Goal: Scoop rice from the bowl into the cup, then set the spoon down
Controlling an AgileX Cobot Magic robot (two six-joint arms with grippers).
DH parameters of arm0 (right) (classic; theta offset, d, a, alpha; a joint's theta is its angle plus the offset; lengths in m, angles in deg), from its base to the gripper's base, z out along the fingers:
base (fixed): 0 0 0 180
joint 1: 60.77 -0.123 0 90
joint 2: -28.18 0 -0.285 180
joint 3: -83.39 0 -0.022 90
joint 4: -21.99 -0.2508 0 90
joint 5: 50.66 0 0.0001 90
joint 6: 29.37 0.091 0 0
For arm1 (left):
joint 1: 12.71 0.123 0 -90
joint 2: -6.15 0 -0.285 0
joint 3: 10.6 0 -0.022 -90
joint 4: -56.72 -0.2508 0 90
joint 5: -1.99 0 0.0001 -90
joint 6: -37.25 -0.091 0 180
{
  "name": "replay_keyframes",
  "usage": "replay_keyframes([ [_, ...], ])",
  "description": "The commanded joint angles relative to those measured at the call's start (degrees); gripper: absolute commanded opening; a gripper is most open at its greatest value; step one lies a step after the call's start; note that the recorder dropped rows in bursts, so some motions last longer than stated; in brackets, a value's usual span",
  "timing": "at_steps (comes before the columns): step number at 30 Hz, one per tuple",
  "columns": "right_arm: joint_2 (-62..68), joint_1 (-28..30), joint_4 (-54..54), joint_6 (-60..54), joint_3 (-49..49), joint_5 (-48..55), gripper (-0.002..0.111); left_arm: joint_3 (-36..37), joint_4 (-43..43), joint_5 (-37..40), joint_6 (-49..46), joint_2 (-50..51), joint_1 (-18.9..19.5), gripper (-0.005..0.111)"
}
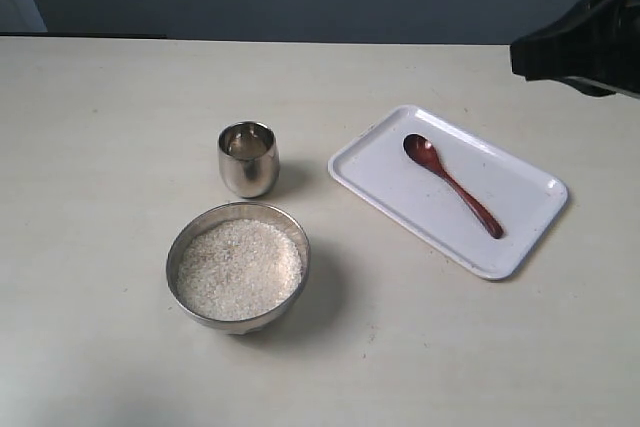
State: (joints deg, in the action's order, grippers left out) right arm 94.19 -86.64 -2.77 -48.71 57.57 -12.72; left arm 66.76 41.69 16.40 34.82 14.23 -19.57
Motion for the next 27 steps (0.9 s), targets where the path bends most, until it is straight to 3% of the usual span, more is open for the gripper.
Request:
replay_keyframes([
  [1,-0.31,-0.13,1.55,-1.59,-0.19,-0.58,0.000,-0.14,0.01,-0.57,0.38,-0.29,-0.01,0.001],
  [7,-1.34,0.68,10.82,-1.86,-1.69,-5.50,0.000,-0.14,0.01,-0.57,0.38,-0.29,-0.01,0.001],
  [17,-12.86,11.14,2.00,-1.73,-21.62,-26.64,0.000,-0.14,0.01,-0.57,0.38,-0.29,-0.01,0.001],
  [27,-33.18,23.14,1.89,-1.60,-37.01,-27.00,0.000,-0.14,0.01,-0.57,0.38,-0.29,-0.01,0.001],
])
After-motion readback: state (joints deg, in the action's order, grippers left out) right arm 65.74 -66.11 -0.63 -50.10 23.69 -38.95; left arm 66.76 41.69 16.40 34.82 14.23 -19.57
